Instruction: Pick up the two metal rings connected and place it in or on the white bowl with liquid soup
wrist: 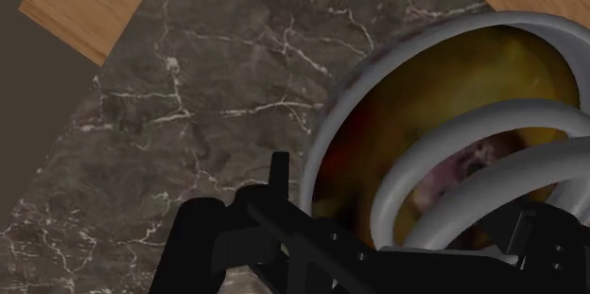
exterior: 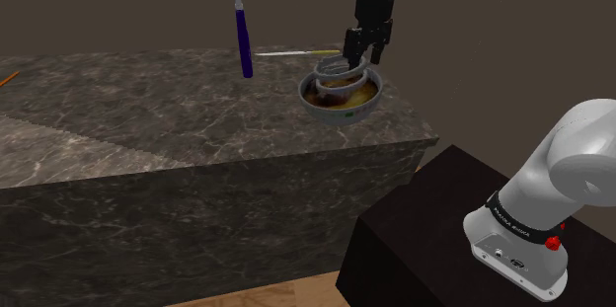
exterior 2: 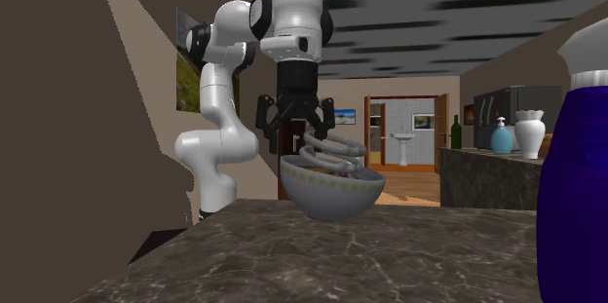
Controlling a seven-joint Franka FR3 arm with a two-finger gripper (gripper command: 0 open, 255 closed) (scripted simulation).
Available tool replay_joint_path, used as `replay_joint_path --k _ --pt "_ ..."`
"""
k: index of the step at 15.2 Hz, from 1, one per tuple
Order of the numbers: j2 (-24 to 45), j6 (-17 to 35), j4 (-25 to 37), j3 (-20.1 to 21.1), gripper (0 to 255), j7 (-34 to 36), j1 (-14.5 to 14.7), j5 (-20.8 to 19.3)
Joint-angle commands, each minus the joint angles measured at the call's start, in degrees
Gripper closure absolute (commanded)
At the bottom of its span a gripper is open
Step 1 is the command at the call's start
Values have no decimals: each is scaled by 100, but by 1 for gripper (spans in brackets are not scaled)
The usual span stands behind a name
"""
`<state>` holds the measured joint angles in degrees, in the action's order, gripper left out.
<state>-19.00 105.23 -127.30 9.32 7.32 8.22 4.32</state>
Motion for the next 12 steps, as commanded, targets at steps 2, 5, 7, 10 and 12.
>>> replay_joint_path --k 2,5,7,10,12 --pt "-22 -185 160 -11 0 -2 -4 -4" --pt "-7 -720 710 -34 0 6 -17 -23" --pt "-8 -720 708 -34 0 6 -17 -23" --pt "-7 -720 710 -34 0 6 -17 -23" --pt "-7 -720 710 -34 0 6 -17 -23"
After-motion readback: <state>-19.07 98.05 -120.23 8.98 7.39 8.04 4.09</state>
